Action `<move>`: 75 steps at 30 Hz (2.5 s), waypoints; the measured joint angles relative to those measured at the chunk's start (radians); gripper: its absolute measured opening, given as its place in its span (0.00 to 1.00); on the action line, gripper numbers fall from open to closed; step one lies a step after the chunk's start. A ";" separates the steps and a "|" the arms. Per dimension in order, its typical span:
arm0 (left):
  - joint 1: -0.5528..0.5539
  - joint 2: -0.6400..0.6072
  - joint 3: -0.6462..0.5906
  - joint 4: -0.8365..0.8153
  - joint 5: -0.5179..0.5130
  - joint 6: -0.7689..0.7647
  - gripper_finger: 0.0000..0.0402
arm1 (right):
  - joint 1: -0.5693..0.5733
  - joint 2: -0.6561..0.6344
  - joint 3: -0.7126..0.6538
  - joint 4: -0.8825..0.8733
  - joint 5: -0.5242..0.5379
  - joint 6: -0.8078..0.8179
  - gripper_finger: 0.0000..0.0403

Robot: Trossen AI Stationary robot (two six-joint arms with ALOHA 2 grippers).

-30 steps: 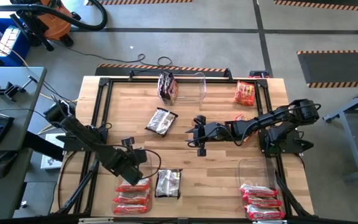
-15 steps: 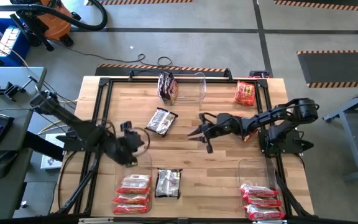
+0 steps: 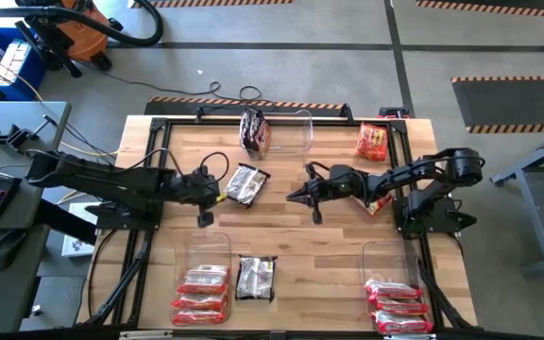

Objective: Sort Maruchan noodles
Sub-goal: Put the top black noodle pack into the top transparent bin

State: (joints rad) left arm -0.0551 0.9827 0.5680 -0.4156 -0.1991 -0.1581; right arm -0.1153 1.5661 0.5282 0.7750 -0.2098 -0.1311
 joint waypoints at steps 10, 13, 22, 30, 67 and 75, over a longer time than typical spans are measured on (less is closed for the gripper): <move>0.104 0.154 -0.002 -0.011 0.005 0.162 0.27 | -0.112 0.000 0.000 -0.001 0.019 -0.014 0.00; 0.128 0.222 -0.002 0.020 0.006 0.167 0.33 | -0.147 0.000 0.018 -0.012 0.017 -0.028 0.00; 0.135 0.440 -0.001 0.183 -0.090 0.224 0.46 | -0.186 -0.001 0.043 -0.044 -0.028 -0.097 0.00; 0.135 0.505 0.001 0.274 -0.146 0.301 0.33 | -0.185 -0.001 0.043 -0.080 -0.026 -0.046 0.00; 0.047 0.439 -0.002 0.383 -0.032 -0.087 0.24 | 0.064 0.000 0.131 -0.284 0.415 -0.048 0.70; 0.042 0.514 -0.001 0.460 -0.021 -0.207 0.41 | 0.056 0.000 0.131 -0.281 0.415 -0.053 0.70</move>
State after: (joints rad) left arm -0.0132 1.4966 0.5671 0.0449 -0.2199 -0.3649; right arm -0.0589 1.5661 0.6590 0.4938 0.2050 -0.1841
